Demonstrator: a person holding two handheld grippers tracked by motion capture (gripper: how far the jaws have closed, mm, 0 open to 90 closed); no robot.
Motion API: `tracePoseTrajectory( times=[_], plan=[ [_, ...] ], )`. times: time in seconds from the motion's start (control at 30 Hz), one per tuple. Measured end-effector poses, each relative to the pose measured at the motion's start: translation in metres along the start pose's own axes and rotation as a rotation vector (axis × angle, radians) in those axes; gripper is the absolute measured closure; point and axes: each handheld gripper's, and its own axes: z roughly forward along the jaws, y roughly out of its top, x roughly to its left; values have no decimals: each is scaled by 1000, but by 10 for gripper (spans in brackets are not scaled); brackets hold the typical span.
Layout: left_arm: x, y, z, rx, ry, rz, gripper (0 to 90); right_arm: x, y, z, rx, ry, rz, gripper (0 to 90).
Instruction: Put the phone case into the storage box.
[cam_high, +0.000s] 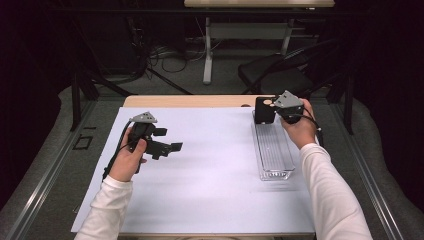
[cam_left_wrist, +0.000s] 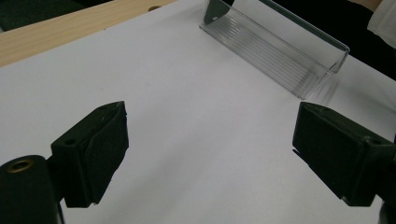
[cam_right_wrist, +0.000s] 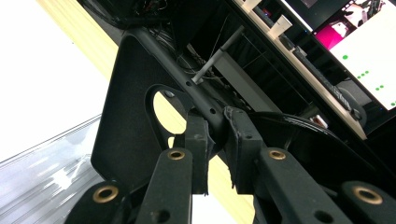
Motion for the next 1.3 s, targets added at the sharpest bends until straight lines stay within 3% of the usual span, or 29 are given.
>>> tracePoseTrajectory(
  times=[0.5, 1.3],
  plan=[
    [0, 0, 3, 9, -5, -3, 109, -10, -8, 7, 22, -12, 14, 779],
    [4, -2, 4, 16, -9, -9, 109, -10, -3, 21, 43, -59, 39, 721]
  ],
)
